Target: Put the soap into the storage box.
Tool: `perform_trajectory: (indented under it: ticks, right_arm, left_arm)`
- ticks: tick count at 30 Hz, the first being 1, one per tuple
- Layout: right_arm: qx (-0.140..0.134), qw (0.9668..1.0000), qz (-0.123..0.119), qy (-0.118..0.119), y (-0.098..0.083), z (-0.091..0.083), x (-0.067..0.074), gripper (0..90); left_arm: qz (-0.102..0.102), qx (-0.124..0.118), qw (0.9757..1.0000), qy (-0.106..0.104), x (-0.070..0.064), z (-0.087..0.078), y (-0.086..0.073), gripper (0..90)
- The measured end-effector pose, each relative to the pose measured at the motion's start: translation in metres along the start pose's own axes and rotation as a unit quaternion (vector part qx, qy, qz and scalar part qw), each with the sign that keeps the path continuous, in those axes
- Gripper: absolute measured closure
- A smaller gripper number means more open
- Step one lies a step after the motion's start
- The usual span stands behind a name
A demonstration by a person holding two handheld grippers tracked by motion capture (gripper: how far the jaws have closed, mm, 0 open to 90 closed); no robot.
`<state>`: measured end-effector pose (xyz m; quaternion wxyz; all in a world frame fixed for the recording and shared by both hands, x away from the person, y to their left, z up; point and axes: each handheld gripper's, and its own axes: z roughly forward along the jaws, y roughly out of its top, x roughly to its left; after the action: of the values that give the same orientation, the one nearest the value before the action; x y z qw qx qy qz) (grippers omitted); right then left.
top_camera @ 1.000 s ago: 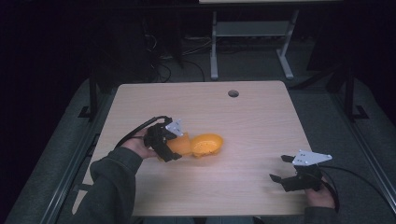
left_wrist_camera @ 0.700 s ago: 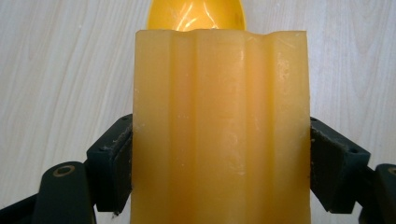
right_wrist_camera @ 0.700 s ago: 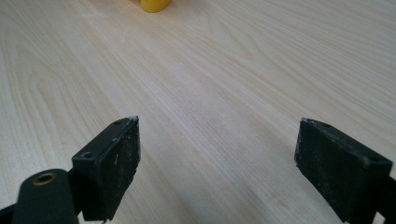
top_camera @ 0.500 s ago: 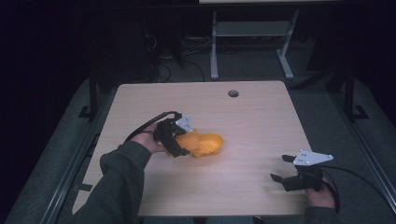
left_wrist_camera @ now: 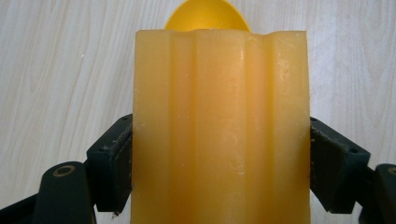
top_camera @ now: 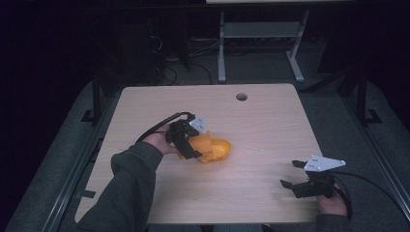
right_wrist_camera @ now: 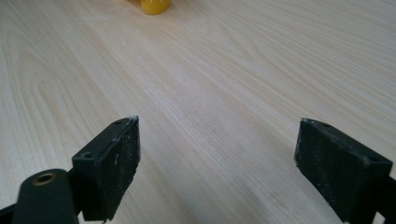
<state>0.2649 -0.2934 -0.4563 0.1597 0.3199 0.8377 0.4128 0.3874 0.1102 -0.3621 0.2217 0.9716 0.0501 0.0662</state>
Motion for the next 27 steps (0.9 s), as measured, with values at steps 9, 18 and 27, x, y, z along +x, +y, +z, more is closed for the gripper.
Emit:
perform_trajectory:
  ticks: [9, 18, 27]
  right_arm:
    - [-0.005, 1.0000, 0.004, -0.001, 0.000, -0.002, -0.001, 13.7]
    - [-0.006, 1.0000, 0.006, -0.003, 0.000, -0.003, -0.002, 13.7]
    - [-0.010, 0.9999, 0.006, -0.002, 0.000, -0.004, -0.002, 13.7]
  left_arm:
    - [0.009, -0.001, 0.9999, -0.005, 0.004, 0.008, 0.012, 20.9]
    - [0.016, -0.001, 0.9998, -0.012, 0.006, 0.016, 0.023, 20.9]
    - [0.027, 0.005, 0.9995, -0.016, 0.008, 0.022, 0.033, 20.9]
